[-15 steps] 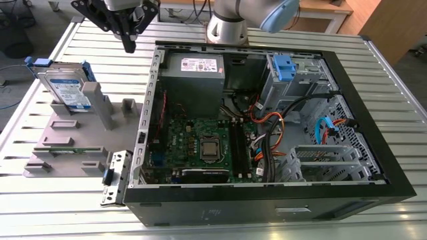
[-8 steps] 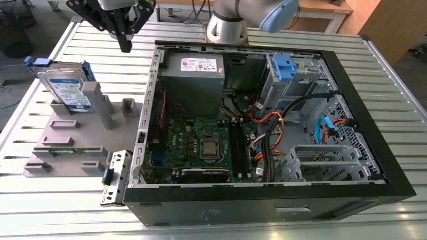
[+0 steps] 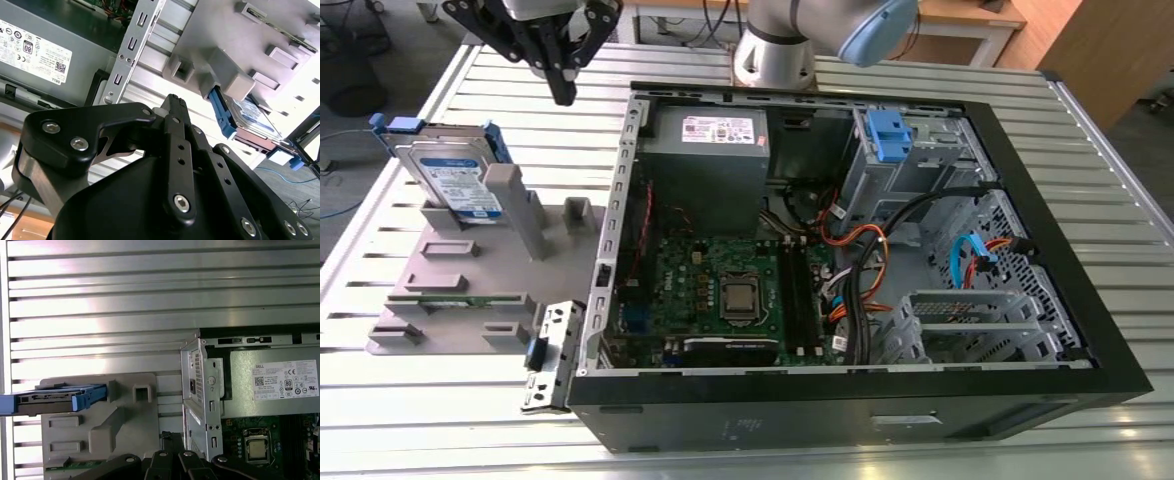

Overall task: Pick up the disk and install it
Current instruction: 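Reach for the disk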

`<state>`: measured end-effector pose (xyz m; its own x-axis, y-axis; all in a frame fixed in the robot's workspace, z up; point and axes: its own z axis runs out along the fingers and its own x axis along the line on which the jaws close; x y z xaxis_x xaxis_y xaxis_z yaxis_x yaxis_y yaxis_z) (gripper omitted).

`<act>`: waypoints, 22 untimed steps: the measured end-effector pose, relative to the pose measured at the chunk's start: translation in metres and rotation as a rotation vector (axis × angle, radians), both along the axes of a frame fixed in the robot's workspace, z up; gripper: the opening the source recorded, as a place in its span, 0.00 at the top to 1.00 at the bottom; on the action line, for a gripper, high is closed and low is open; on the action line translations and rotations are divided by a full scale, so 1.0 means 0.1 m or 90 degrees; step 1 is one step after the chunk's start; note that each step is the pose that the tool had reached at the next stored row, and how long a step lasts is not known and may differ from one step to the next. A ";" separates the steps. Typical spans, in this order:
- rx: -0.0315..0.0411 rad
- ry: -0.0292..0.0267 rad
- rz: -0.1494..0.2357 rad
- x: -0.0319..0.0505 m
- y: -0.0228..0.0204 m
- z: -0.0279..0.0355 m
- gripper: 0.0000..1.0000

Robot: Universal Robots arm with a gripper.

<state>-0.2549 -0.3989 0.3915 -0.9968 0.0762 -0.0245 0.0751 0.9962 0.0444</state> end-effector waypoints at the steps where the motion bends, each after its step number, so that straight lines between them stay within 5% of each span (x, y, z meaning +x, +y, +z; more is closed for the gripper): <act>1: 0.0000 0.0000 0.000 -0.010 0.000 0.000 0.89; 22: 0.0000 0.0000 0.000 -0.247 0.000 -0.006 0.89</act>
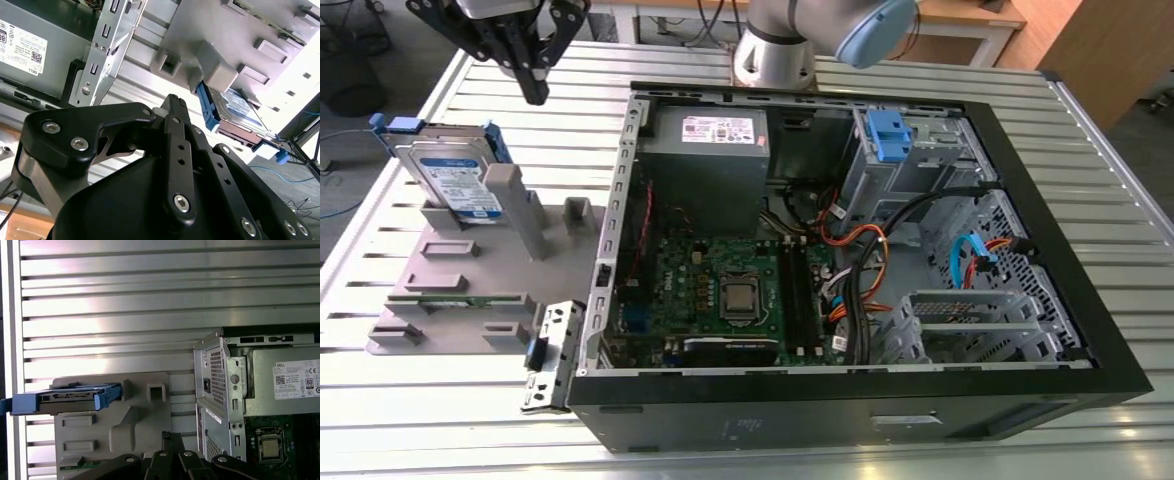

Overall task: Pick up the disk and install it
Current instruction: 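Reach for the disk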

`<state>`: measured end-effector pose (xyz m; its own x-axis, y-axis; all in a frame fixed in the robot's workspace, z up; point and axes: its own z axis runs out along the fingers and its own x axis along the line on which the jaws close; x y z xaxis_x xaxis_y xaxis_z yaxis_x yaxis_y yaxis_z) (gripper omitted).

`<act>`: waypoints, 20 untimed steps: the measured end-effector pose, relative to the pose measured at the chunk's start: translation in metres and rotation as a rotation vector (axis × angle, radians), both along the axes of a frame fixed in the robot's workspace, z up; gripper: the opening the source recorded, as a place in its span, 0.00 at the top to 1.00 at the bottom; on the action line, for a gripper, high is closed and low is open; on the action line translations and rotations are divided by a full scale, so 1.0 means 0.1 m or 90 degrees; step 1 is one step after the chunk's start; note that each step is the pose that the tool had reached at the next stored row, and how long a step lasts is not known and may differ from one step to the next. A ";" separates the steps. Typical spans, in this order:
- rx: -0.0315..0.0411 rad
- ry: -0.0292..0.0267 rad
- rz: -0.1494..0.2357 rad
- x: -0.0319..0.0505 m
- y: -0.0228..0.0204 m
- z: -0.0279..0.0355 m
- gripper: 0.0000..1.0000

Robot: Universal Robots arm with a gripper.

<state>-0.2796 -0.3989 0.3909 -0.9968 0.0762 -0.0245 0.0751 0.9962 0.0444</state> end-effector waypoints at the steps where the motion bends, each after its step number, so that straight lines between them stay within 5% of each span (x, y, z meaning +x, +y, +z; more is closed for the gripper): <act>1: 0.0000 0.0000 0.000 -0.013 0.000 0.000 0.89; 20: 0.0000 0.0000 0.000 -0.258 0.000 -0.010 0.89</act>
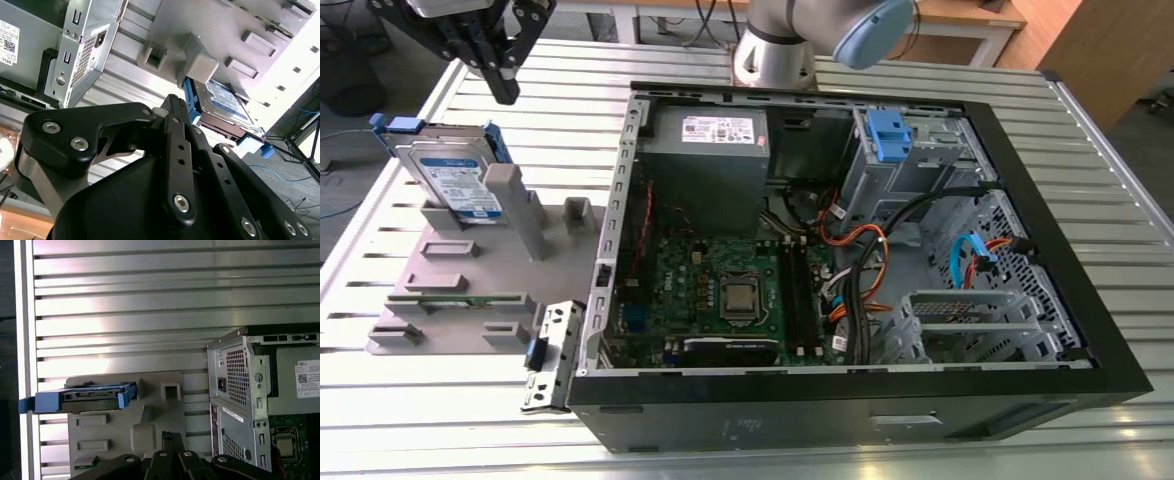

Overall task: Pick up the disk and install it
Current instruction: 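Reach for the disk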

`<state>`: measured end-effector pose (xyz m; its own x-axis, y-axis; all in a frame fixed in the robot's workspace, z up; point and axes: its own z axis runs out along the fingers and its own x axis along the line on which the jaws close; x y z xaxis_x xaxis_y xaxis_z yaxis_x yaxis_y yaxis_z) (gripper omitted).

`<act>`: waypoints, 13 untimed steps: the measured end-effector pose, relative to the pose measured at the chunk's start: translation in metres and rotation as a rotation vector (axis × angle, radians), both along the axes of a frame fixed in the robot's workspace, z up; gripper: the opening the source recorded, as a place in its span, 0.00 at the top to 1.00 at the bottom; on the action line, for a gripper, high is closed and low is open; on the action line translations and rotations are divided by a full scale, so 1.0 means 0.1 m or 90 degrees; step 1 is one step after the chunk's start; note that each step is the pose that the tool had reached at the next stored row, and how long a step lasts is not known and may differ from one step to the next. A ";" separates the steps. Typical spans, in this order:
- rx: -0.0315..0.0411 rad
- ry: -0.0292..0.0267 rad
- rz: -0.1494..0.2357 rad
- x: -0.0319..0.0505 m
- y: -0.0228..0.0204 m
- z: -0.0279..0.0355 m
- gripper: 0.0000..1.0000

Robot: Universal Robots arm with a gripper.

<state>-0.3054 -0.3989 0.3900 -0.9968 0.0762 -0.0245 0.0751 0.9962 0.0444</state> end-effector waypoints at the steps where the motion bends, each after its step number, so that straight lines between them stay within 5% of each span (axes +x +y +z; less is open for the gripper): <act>1: 0.0000 0.0000 0.000 -0.013 0.000 0.000 0.89; 13: 0.0000 0.0000 0.000 -0.190 0.000 -0.009 0.89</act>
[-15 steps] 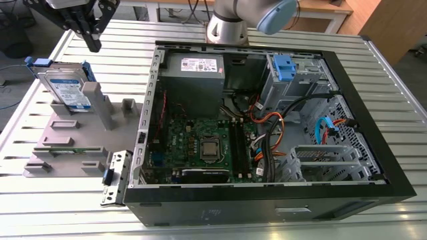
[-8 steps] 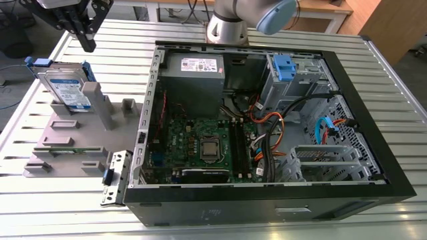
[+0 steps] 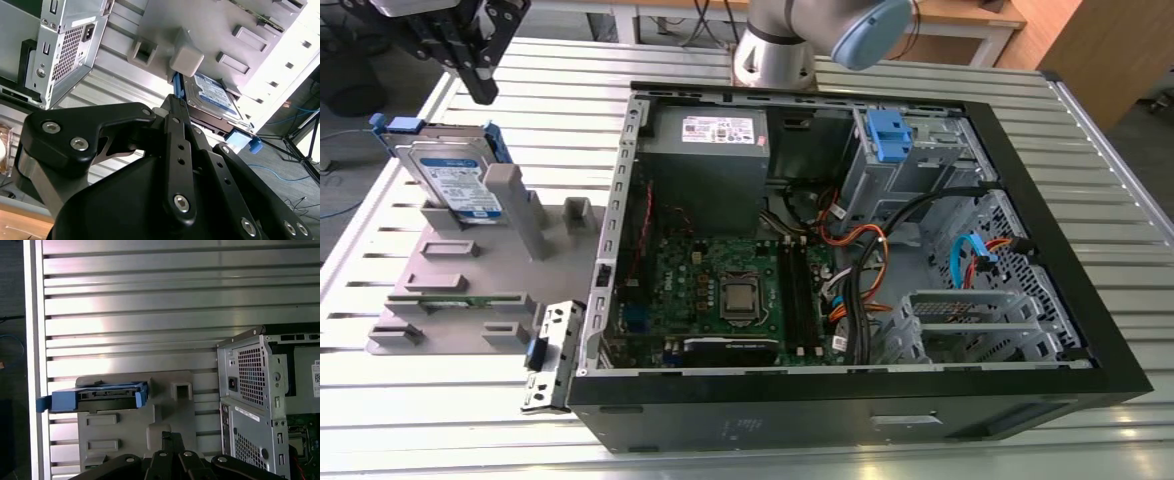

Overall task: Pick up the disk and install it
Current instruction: 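Reach for the disk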

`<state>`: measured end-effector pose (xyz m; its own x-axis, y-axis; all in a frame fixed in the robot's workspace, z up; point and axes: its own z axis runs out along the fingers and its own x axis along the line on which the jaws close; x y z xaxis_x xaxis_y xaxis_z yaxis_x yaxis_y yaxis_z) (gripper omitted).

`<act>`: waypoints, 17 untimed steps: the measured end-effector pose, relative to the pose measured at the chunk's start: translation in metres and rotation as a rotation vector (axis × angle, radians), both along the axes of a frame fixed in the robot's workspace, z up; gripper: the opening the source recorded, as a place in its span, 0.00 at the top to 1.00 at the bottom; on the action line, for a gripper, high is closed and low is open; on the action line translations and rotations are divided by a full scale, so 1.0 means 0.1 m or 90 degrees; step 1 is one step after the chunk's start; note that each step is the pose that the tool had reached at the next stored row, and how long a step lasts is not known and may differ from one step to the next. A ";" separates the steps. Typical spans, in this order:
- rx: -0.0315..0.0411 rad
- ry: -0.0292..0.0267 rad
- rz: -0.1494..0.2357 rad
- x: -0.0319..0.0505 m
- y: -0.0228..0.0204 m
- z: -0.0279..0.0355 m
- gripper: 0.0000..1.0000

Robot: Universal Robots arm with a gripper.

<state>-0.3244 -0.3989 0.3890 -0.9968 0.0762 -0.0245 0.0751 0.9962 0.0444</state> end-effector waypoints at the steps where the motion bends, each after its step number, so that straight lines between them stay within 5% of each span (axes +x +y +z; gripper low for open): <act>1: 0.0000 0.0000 0.000 -0.014 0.000 0.000 0.89; 17: 0.0000 0.0001 0.000 -0.151 0.000 -0.006 0.89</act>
